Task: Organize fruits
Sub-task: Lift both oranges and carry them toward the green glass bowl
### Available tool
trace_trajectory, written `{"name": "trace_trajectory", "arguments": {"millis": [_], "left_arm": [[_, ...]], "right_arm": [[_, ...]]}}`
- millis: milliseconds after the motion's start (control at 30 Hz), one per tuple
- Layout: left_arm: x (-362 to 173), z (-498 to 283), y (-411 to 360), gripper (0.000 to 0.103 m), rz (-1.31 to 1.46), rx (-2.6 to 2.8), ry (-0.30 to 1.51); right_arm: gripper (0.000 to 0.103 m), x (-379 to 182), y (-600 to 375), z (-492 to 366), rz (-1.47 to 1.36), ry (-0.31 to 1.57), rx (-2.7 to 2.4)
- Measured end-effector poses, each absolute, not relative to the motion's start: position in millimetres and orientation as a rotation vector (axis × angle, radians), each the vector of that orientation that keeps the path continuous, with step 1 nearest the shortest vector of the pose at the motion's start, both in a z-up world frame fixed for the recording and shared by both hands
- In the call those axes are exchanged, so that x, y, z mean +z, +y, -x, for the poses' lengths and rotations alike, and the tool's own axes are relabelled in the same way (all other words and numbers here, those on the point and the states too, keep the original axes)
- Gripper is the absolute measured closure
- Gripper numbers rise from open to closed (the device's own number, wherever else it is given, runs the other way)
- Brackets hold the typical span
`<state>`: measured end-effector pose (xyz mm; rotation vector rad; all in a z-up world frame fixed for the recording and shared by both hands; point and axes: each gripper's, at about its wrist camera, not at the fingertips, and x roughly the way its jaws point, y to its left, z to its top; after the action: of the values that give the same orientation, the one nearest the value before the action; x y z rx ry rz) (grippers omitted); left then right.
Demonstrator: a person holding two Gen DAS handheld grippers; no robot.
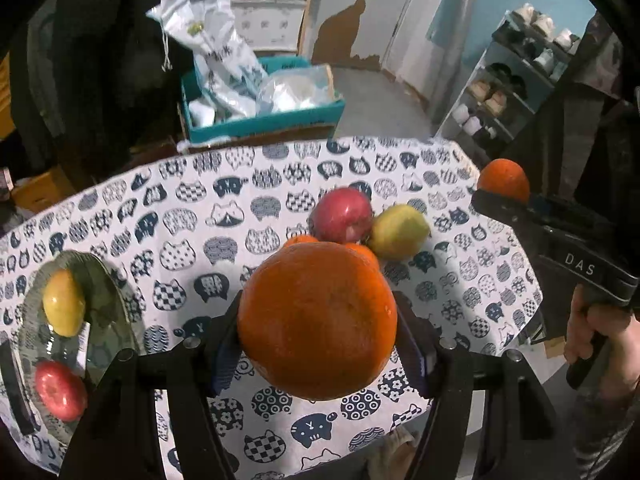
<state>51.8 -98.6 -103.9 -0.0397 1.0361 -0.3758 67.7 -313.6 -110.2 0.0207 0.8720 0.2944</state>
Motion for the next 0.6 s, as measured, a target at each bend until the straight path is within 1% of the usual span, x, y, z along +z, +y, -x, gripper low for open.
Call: {"name": "trace_trajectory", "arguments": {"millis": [267, 600], "left_arm": [[-77, -44, -89, 0.034, 0.038, -0.376, 0.967], [-59, -36, -73, 0.034, 0.056, -0.371, 0.922]], "right_arm": [[0.055, -80, -301, -60, -0.019, 0.803, 0.328], [0.055, -53, -283, -55, -0.019, 0.743, 0.376]]}}
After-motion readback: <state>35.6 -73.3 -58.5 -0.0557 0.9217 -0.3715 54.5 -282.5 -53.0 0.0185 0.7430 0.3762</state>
